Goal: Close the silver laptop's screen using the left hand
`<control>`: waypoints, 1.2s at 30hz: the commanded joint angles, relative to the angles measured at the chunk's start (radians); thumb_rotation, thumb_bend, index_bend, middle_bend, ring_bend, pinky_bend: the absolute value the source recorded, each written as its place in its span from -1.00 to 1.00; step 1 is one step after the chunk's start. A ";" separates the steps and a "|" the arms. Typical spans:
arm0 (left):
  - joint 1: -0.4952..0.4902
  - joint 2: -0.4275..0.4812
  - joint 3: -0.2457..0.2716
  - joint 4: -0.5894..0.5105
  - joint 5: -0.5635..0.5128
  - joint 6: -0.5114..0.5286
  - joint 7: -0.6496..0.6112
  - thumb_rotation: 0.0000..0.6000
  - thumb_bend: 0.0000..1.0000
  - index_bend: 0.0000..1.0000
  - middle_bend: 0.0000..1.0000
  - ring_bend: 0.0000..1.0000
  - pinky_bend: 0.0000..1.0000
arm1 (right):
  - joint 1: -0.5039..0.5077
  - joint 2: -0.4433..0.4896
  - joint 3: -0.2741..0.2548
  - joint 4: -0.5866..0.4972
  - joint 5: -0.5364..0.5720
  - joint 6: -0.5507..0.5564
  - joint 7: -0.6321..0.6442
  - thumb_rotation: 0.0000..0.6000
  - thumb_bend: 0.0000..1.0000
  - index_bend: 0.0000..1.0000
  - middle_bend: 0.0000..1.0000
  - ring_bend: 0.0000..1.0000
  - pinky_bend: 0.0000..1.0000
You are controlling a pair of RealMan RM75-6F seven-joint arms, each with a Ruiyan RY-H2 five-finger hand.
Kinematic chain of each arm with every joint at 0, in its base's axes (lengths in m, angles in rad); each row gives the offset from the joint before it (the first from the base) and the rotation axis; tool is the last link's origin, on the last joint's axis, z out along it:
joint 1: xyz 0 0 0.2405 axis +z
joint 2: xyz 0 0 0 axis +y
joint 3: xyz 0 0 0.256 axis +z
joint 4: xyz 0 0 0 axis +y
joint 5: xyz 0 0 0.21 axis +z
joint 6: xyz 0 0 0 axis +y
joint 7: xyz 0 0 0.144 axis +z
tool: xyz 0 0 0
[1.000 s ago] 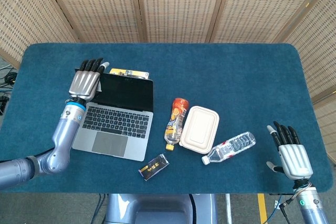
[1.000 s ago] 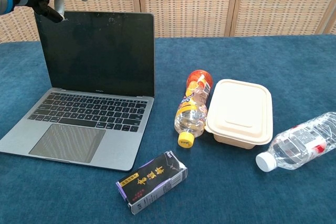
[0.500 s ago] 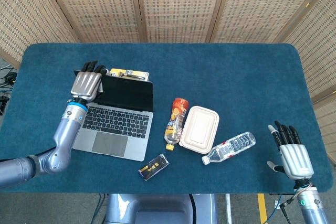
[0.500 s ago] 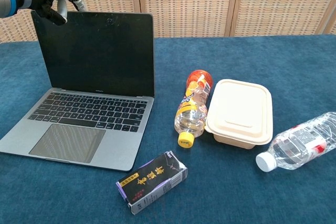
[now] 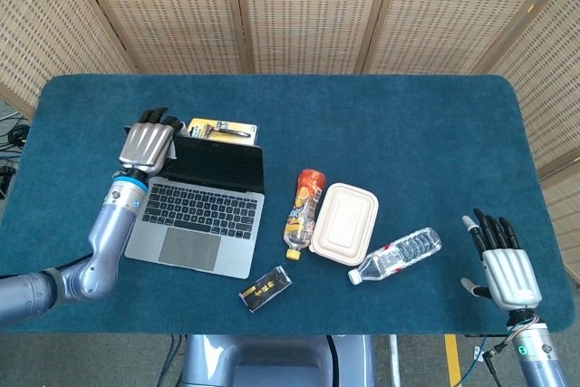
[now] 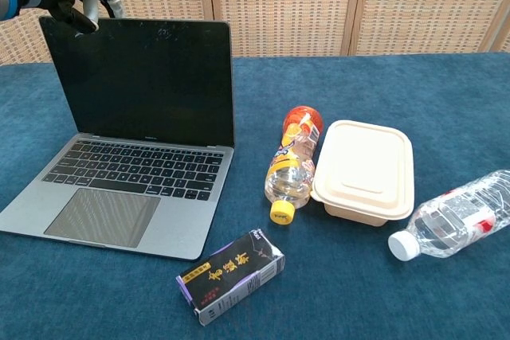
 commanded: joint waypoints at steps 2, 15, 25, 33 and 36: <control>0.004 0.022 0.002 -0.025 -0.003 0.000 -0.010 1.00 1.00 -0.24 -0.42 -0.81 -0.80 | -0.002 0.002 0.002 -0.001 0.003 0.003 0.002 1.00 -1.00 -1.00 -1.00 -1.00 -1.00; 0.006 0.049 0.014 -0.051 -0.017 -0.013 -0.039 1.00 1.00 -0.16 -0.30 -0.72 -0.72 | 0.000 0.002 0.002 0.001 0.004 0.000 0.004 1.00 -1.00 -1.00 -1.00 -1.00 -1.00; 0.008 0.078 0.021 -0.089 -0.002 -0.016 -0.060 1.00 1.00 -0.09 -0.24 -0.66 -0.67 | -0.001 0.004 0.002 -0.001 0.008 -0.001 0.003 1.00 -1.00 -1.00 -1.00 -1.00 -1.00; 0.005 0.113 0.033 -0.137 -0.007 -0.021 -0.055 1.00 1.00 -0.08 -0.23 -0.65 -0.66 | -0.001 0.006 0.002 -0.003 0.007 0.000 0.003 1.00 -1.00 -1.00 -1.00 -1.00 -1.00; 0.003 0.126 0.041 -0.153 -0.016 -0.025 -0.049 1.00 1.00 -0.06 -0.21 -0.64 -0.65 | -0.001 0.006 0.002 -0.004 0.008 -0.001 0.002 1.00 -1.00 -1.00 -1.00 -1.00 -1.00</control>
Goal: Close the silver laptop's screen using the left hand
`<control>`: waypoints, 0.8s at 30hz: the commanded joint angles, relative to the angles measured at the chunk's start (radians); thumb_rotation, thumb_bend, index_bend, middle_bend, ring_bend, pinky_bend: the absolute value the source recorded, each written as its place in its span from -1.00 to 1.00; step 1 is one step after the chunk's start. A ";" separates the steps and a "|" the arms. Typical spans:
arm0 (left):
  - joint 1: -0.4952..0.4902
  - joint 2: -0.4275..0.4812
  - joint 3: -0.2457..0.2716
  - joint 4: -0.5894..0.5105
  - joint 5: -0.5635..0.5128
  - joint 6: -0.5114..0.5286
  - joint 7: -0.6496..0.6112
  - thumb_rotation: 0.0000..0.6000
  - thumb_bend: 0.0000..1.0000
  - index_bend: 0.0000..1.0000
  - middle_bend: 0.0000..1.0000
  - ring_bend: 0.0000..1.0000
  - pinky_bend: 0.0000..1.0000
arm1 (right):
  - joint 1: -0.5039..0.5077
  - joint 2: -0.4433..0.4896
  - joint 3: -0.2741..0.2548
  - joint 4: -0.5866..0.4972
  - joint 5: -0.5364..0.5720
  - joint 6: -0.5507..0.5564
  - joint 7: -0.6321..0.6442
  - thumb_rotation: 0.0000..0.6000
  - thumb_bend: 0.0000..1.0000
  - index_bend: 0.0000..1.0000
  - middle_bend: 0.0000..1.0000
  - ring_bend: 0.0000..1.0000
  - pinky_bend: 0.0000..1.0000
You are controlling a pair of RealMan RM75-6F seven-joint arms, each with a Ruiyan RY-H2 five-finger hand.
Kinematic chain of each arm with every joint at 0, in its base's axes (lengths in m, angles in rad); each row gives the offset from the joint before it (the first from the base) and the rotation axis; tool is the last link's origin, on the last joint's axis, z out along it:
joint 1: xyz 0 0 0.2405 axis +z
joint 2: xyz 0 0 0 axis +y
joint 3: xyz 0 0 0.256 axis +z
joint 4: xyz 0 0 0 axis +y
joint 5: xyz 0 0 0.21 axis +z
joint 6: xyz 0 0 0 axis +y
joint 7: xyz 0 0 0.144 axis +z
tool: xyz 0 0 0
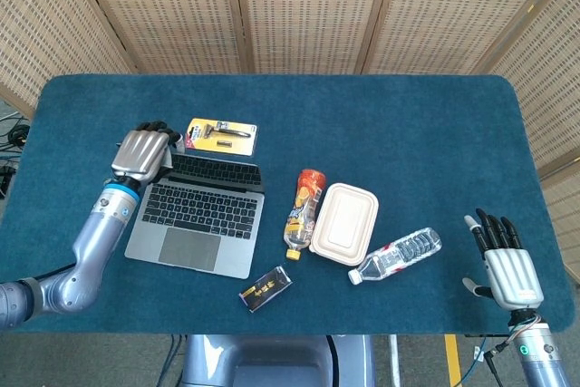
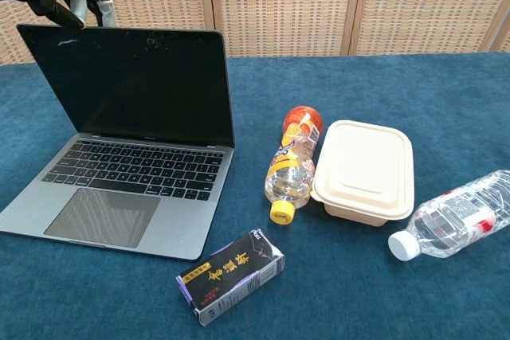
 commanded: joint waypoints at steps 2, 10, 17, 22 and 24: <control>-0.002 0.017 0.009 -0.019 -0.012 -0.007 0.001 1.00 1.00 -0.06 -0.20 -0.63 -0.64 | 0.000 0.000 -0.001 -0.001 -0.001 0.000 -0.001 1.00 -1.00 -1.00 -1.00 -1.00 -1.00; -0.002 0.046 0.027 -0.039 -0.020 -0.028 -0.012 1.00 1.00 0.00 -0.15 -0.58 -0.61 | 0.000 0.000 -0.001 -0.001 0.001 -0.002 -0.003 1.00 -1.00 -1.00 -1.00 -1.00 -1.00; 0.008 0.063 0.043 -0.079 0.016 -0.031 -0.033 1.00 1.00 0.02 -0.14 -0.57 -0.60 | 0.001 0.000 -0.001 -0.001 0.001 -0.003 -0.006 1.00 -1.00 -1.00 -1.00 -1.00 -1.00; 0.013 0.079 0.053 -0.107 0.034 -0.032 -0.037 1.00 1.00 0.02 -0.14 -0.57 -0.59 | 0.001 0.000 -0.002 -0.001 0.000 -0.003 -0.005 1.00 -1.00 -1.00 -1.00 -1.00 -1.00; 0.016 0.085 0.060 -0.120 0.044 -0.031 -0.037 1.00 1.00 0.02 -0.14 -0.57 -0.59 | 0.001 0.000 -0.002 -0.001 -0.001 -0.001 -0.005 1.00 -1.00 -1.00 -1.00 -1.00 -1.00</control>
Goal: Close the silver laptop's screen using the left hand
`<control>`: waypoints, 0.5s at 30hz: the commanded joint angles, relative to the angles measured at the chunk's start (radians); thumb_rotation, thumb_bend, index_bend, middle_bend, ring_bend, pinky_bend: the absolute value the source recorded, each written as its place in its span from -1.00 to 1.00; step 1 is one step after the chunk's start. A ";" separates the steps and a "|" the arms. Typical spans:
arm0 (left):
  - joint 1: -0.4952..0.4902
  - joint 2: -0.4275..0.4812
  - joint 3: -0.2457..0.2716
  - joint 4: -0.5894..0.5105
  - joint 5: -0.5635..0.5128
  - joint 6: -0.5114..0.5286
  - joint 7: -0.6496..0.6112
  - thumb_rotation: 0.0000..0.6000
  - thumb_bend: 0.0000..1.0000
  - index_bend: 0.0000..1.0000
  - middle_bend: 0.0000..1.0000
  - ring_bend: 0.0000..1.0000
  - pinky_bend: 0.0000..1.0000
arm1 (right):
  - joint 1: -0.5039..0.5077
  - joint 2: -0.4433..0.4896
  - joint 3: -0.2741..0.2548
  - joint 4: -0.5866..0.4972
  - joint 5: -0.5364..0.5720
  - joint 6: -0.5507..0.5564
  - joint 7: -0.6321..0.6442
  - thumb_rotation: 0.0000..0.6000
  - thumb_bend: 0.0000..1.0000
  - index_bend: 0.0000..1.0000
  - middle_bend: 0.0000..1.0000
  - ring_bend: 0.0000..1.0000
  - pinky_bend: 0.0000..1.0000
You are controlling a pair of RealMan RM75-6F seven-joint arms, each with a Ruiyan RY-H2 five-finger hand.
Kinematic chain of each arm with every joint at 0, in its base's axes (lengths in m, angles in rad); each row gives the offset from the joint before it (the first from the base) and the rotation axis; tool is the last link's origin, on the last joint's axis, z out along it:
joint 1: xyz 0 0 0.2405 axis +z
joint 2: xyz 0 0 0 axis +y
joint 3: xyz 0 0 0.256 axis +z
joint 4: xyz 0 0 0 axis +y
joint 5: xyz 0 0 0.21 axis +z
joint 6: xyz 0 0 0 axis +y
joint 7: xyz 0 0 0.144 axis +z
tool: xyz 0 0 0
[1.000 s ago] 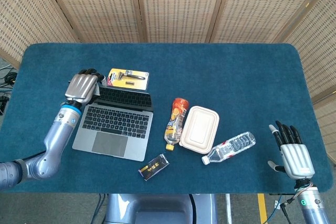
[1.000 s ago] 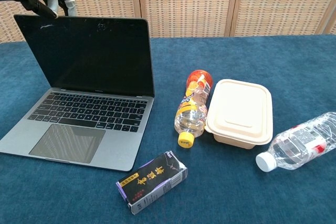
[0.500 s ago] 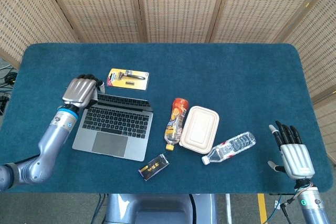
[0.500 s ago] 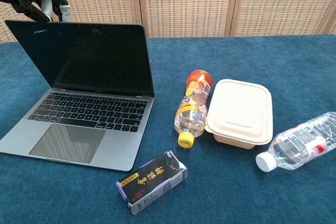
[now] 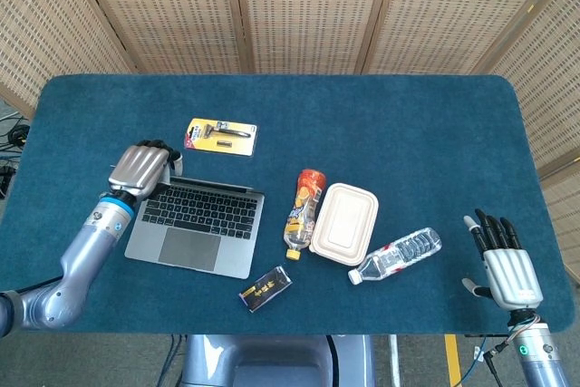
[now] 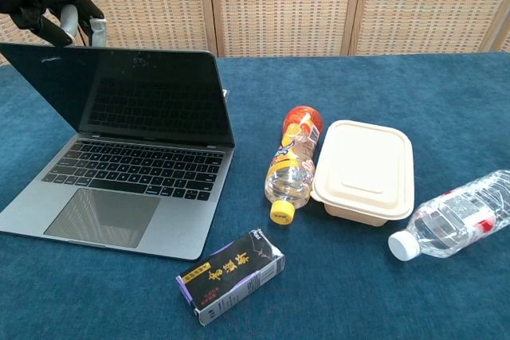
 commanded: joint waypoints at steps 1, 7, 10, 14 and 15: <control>0.007 0.011 0.014 -0.024 0.014 -0.004 -0.003 1.00 1.00 0.02 -0.14 -0.57 -0.59 | -0.001 0.001 0.000 0.000 -0.001 0.002 0.001 1.00 -1.00 -1.00 -1.00 -1.00 -1.00; 0.013 0.022 0.028 -0.042 0.025 -0.011 -0.012 1.00 1.00 0.02 -0.14 -0.57 -0.59 | -0.001 0.002 0.001 -0.002 -0.001 0.004 0.001 1.00 -1.00 -1.00 -1.00 -1.00 -1.00; 0.019 0.030 0.041 -0.055 0.034 -0.021 -0.020 1.00 1.00 0.02 -0.14 -0.57 -0.58 | -0.002 0.002 0.001 -0.002 -0.001 0.005 0.001 1.00 -1.00 -1.00 -1.00 -1.00 -1.00; 0.031 0.040 0.059 -0.072 0.059 -0.030 -0.029 1.00 1.00 0.02 -0.14 -0.57 -0.58 | -0.001 0.002 0.000 -0.002 0.000 0.002 0.000 1.00 -1.00 -1.00 -1.00 -1.00 -1.00; 0.036 0.043 0.065 -0.077 0.071 -0.032 -0.033 1.00 1.00 0.02 -0.14 -0.57 -0.58 | -0.001 0.002 0.000 -0.002 -0.001 0.002 -0.001 1.00 -1.00 -1.00 -1.00 -1.00 -1.00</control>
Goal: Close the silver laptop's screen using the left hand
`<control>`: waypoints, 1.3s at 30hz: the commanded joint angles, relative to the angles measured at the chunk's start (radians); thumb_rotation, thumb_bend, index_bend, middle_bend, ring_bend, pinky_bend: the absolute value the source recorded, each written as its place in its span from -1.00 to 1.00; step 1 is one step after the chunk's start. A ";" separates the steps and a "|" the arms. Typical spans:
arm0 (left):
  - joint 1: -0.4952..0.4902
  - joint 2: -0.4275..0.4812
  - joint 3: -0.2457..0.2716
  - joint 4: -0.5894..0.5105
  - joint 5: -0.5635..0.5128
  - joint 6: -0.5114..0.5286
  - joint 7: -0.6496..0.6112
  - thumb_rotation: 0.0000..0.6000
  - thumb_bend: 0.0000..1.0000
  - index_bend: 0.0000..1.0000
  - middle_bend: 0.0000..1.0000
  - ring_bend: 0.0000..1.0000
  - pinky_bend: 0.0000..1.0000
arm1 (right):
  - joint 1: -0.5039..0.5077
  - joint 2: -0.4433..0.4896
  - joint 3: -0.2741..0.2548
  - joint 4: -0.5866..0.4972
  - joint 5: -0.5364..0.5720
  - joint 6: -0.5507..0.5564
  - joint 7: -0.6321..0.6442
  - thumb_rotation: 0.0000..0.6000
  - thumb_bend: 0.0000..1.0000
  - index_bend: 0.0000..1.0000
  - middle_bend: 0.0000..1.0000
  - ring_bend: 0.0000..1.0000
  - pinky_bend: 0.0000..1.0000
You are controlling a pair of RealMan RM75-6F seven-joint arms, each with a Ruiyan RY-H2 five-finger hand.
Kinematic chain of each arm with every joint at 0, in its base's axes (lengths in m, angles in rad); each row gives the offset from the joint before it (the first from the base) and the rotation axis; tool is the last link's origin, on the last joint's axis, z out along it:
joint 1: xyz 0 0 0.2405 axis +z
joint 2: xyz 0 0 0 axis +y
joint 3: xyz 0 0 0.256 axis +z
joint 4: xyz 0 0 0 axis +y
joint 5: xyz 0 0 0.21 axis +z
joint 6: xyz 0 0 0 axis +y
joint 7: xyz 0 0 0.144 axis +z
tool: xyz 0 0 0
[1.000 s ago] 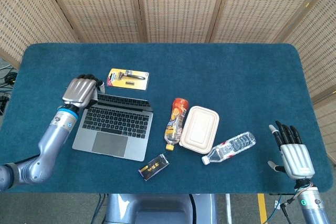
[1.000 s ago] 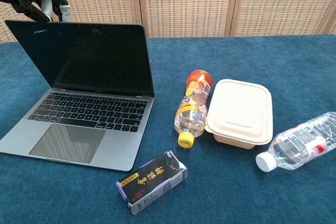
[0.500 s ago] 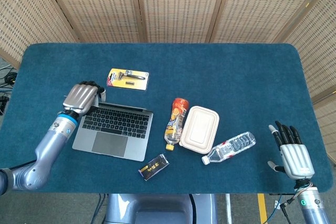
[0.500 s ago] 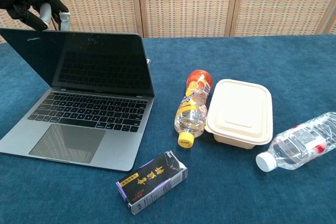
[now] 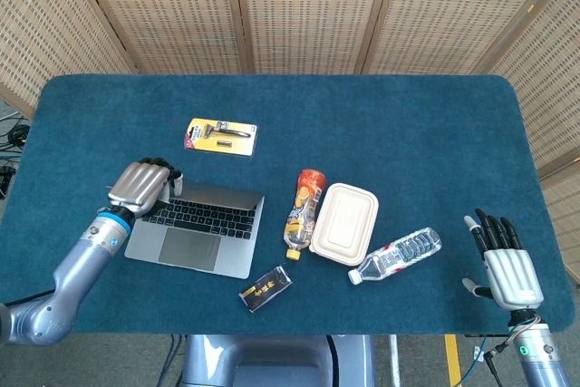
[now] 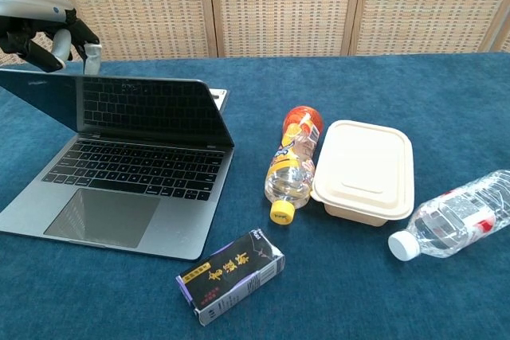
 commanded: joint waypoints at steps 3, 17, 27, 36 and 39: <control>0.017 0.009 0.025 -0.014 0.043 -0.001 -0.003 1.00 1.00 0.02 -0.14 -0.57 -0.58 | 0.000 0.000 -0.002 -0.002 -0.004 0.002 -0.003 1.00 -1.00 -1.00 -1.00 -1.00 -1.00; 0.070 -0.013 0.094 -0.039 0.137 0.014 -0.014 1.00 1.00 0.02 -0.14 -0.57 -0.58 | -0.002 0.004 -0.003 -0.009 -0.007 0.004 -0.006 1.00 -1.00 -1.00 -1.00 -1.00 -1.00; 0.103 -0.076 0.147 -0.006 0.184 0.024 0.003 1.00 1.00 0.02 -0.14 -0.57 -0.58 | -0.002 0.006 -0.004 -0.011 -0.007 0.004 -0.009 1.00 -1.00 -1.00 -1.00 -1.00 -1.00; 0.117 -0.128 0.165 0.028 0.189 0.035 0.021 1.00 1.00 0.02 -0.14 -0.57 -0.58 | -0.001 0.007 -0.002 -0.011 -0.001 -0.001 -0.007 1.00 -1.00 -1.00 -1.00 -1.00 -1.00; 0.118 -0.142 0.168 0.039 0.185 0.030 0.024 1.00 1.00 0.02 -0.14 -0.57 -0.58 | -0.001 0.006 -0.002 -0.008 0.003 -0.005 -0.006 1.00 -1.00 -1.00 -1.00 -1.00 -1.00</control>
